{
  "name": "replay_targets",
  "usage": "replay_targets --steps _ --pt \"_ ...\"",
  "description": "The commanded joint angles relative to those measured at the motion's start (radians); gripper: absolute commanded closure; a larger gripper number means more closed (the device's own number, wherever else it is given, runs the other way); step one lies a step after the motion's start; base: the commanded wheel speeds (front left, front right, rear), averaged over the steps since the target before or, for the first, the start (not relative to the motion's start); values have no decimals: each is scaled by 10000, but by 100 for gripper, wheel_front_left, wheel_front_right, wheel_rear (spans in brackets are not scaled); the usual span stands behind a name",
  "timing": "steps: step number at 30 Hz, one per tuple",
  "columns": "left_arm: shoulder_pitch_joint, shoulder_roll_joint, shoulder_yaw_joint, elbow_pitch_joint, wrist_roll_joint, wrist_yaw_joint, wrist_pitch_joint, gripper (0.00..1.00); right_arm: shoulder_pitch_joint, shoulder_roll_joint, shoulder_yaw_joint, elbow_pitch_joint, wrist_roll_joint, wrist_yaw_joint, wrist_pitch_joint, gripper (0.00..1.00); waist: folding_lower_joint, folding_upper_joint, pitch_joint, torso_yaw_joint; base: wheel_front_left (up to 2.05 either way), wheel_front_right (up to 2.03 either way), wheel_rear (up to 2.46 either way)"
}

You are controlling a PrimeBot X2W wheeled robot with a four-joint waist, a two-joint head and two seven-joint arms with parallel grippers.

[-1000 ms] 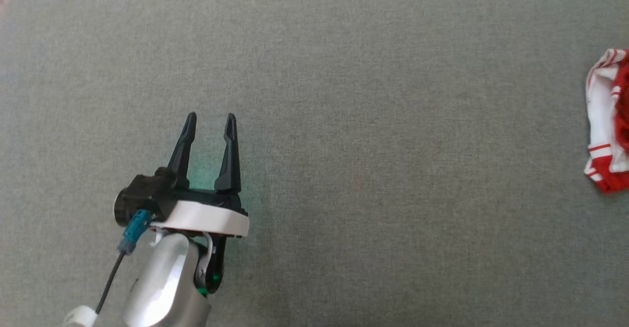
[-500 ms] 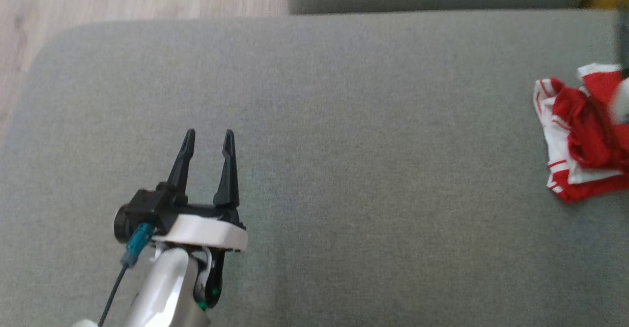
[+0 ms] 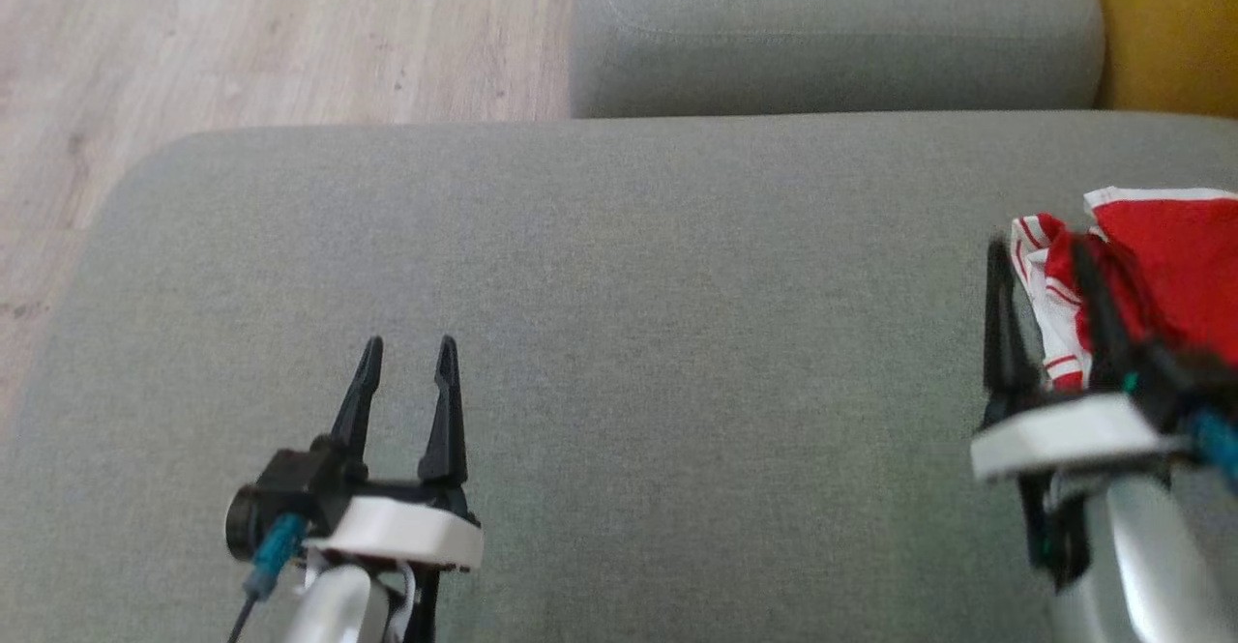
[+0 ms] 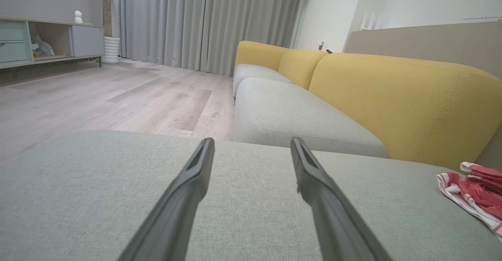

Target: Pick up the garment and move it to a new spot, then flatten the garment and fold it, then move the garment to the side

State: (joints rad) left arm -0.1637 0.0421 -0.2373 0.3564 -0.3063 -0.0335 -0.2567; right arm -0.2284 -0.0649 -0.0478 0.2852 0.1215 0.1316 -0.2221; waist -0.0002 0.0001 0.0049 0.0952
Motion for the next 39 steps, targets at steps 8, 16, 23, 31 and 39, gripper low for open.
replay_targets --steps 8,16,23,31,39 --pt "429 81 302 -630 68 233 -51 0 1606 143 626 -482 268 -9 -391 0 2 -1 -272 140 0 0 0" --pt "516 81 329 -705 163 236 -51 0 1858 145 775 -769 227 -9 -394 0 2 -1 -330 168 0 0 0" --pt "518 81 362 -751 52 214 -51 0 1877 146 831 -854 228 -9 -395 0 2 -1 -331 177 0 0 0" --pt "494 81 485 -730 -344 83 -51 0 1938 146 743 -709 197 -9 -395 0 2 -1 -271 83 0 0 0" --pt "388 81 517 -559 -941 126 -51 0 1922 146 768 -500 206 -9 -396 0 2 -1 -195 -78 0 0 0"
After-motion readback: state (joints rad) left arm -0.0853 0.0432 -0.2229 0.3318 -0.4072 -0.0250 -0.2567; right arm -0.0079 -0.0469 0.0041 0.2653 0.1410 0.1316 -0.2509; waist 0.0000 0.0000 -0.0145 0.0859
